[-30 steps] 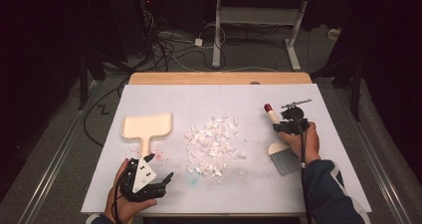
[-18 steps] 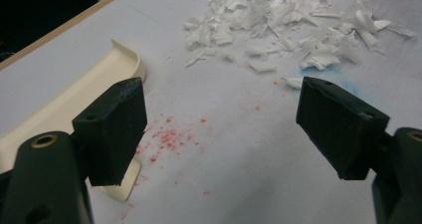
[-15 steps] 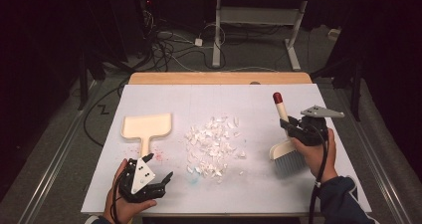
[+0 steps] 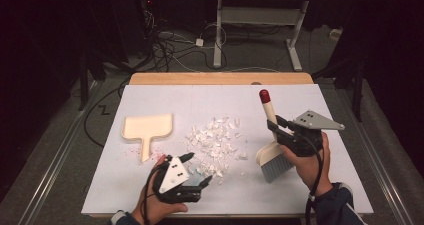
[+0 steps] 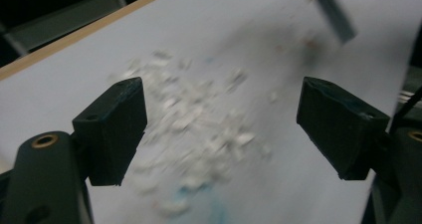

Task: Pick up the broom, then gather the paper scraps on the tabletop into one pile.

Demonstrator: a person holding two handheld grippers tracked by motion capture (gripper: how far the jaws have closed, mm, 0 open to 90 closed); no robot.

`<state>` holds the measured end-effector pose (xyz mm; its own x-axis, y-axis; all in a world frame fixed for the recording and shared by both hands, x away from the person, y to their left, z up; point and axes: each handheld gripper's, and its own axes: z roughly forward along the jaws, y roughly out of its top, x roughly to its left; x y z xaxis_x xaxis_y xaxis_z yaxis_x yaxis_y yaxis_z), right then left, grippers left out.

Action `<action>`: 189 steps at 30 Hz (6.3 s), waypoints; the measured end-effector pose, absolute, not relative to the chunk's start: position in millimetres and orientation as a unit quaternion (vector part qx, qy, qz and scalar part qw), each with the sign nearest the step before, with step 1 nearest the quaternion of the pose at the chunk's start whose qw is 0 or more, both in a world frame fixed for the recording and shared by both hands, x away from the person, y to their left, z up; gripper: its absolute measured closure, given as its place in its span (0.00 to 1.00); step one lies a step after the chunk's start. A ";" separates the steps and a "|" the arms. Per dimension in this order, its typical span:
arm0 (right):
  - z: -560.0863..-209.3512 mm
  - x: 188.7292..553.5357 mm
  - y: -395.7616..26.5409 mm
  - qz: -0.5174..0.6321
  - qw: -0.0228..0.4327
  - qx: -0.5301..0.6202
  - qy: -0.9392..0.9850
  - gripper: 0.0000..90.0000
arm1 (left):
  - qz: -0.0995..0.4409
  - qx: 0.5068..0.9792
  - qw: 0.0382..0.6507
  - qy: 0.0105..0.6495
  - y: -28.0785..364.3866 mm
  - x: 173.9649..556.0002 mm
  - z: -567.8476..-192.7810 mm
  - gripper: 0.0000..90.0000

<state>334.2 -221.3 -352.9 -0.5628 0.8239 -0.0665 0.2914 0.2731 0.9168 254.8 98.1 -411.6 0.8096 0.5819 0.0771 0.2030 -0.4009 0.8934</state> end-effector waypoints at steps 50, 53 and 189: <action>-368.7 289.8 -191.5 0.451 0.147 0.094 0.876 0.43 | 0.056 0.898 0.429 0.076 83.2 285.5 -392.3 0.72; -381.6 291.8 -182.3 0.423 0.107 0.068 0.897 0.44 | 0.042 0.901 0.428 0.054 80.3 283.1 -392.7 0.72; -425.7 382.9 -141.1 0.370 0.192 0.085 0.905 0.76 | 0.249 0.843 0.337 0.337 216.1 232.2 -470.7 0.21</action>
